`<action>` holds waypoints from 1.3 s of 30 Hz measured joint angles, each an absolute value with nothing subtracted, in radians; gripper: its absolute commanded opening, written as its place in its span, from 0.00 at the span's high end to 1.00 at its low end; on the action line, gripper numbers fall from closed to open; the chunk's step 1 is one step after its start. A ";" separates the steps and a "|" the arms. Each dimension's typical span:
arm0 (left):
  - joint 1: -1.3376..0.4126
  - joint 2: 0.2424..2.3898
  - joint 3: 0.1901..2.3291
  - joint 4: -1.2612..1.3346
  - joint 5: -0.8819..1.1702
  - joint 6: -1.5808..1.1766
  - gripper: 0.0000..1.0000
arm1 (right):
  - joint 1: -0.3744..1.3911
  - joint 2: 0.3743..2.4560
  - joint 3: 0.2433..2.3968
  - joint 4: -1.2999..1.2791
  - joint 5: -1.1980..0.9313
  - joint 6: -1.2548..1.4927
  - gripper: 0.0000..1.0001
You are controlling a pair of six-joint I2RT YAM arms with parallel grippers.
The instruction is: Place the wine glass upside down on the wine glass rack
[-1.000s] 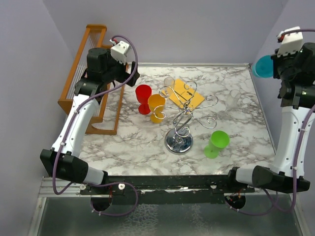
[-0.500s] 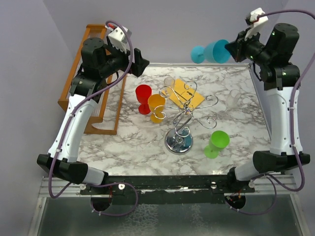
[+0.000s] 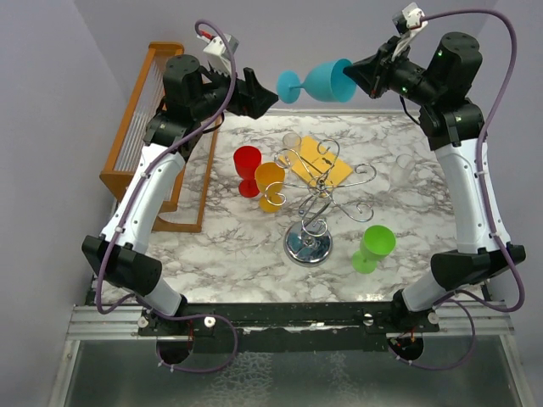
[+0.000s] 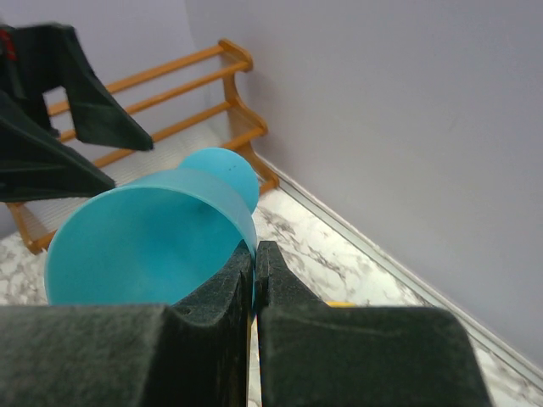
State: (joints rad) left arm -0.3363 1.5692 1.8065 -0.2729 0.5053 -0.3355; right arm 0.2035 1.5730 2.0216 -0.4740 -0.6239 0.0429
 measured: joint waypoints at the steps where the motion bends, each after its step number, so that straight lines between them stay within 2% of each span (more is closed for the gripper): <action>1: -0.336 1.576 1.806 -0.267 0.508 -0.353 0.27 | 0.204 1.572 2.017 -0.454 -0.632 0.056 0.99; 11: -0.336 1.582 1.750 -0.152 0.606 -0.478 0.53 | 0.208 1.541 1.945 -0.364 -0.682 0.118 0.99; 27: -0.336 1.578 1.697 -0.075 0.667 -0.542 0.77 | 0.208 1.469 1.877 -0.323 -0.705 0.139 0.99; 34: -0.336 1.578 1.683 -0.057 0.681 -0.544 0.99 | 0.208 1.467 1.847 -0.310 -0.705 0.145 0.99; 39: -0.335 1.576 1.671 -0.051 0.681 -0.542 1.00 | 0.208 1.458 1.823 -0.293 -0.713 0.147 0.99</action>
State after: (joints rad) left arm -0.3351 1.5764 1.6711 -0.0505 0.6811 -0.5423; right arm 0.2085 1.4582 1.8233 -0.2928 -0.7132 0.1474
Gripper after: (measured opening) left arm 0.025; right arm 0.018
